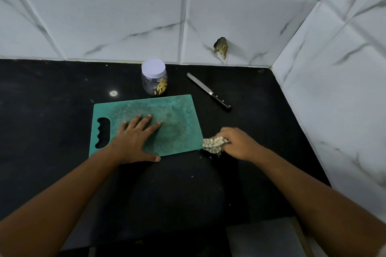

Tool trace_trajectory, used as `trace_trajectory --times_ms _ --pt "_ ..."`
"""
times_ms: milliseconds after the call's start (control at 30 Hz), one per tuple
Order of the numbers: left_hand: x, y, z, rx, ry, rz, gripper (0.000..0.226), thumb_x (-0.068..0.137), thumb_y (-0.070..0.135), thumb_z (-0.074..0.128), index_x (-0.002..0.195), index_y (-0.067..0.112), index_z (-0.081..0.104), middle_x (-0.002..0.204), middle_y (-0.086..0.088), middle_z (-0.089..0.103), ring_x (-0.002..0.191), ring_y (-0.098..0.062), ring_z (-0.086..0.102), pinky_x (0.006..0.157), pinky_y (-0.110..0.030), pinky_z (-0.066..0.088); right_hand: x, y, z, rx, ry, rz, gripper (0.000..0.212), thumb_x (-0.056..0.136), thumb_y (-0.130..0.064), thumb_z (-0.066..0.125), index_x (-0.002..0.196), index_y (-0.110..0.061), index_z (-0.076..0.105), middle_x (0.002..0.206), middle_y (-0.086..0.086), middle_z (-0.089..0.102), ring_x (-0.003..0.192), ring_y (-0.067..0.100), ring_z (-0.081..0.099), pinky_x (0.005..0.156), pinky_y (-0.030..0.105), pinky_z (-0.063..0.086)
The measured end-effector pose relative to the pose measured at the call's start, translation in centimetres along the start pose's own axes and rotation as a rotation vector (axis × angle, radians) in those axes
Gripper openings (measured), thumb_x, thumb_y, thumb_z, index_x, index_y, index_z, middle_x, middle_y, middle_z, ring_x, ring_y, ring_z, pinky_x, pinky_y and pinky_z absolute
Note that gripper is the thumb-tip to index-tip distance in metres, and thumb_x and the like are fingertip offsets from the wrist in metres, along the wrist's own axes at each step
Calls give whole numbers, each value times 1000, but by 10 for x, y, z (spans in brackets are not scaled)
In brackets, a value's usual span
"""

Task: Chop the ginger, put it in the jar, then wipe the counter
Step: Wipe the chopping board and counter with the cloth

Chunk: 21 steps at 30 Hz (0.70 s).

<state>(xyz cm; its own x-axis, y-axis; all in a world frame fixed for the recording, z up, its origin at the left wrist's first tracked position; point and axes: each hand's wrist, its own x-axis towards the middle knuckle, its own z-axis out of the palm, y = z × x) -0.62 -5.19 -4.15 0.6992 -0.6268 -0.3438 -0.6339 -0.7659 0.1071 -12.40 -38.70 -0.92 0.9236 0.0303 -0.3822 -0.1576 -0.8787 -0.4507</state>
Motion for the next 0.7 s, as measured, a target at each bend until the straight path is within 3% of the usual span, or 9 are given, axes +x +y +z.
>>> trace_trajectory --times_ms 100,200,267,367,433,533,700 --pt "2 -2 -1 -11 -9 -7 121 69 93 54 161 42 -7 172 -1 -11 158 -30 -8 125 -60 9 -12 -3 -13 78 -56 17 22 87 -6 64 100 -15 79 97 1 70 90 18 68 85 46 56" --pt "2 -3 0 -24 -10 -9 121 69 93 54 161 43 -7 171 1 -12 158 -29 -9 125 -60 8 -5 -10 -37 163 180 53 20 88 -4 62 98 -11 78 95 5 74 89 22 70 84 43 56" --pt "2 -3 1 -22 -12 -15 121 69 93 54 161 43 -7 172 1 -11 158 -29 -8 125 -60 8 10 -12 -50 80 317 57 25 88 -6 61 104 -16 77 98 3 72 89 20 68 82 38 54" --pt "0 -2 1 -16 -3 -25 121 69 93 54 161 43 -6 172 1 -10 158 -29 -7 124 -59 9 29 -12 -43 -60 202 59 36 84 -7 59 110 -26 76 99 -1 68 92 22 67 79 35 53" --pt "0 -1 1 -13 3 -32 120 70 92 54 162 42 -5 172 0 -9 158 -29 -6 124 -59 10 28 -12 -24 -28 112 109 42 86 -4 55 116 -25 74 106 0 66 97 22 65 84 37 53" --pt "1 -3 1 -9 7 -46 119 70 93 53 162 41 -4 172 -1 -8 158 -29 -5 124 -59 11 12 -9 -5 36 175 135 39 87 -1 53 116 -17 74 104 3 64 96 24 63 85 41 53" --pt "4 -9 0 -16 8 -51 119 70 93 51 162 41 -3 172 0 -8 158 -29 -5 124 -60 11 -23 -2 13 12 14 42 37 89 -6 59 118 -21 75 108 0 64 99 17 61 88 37 52"
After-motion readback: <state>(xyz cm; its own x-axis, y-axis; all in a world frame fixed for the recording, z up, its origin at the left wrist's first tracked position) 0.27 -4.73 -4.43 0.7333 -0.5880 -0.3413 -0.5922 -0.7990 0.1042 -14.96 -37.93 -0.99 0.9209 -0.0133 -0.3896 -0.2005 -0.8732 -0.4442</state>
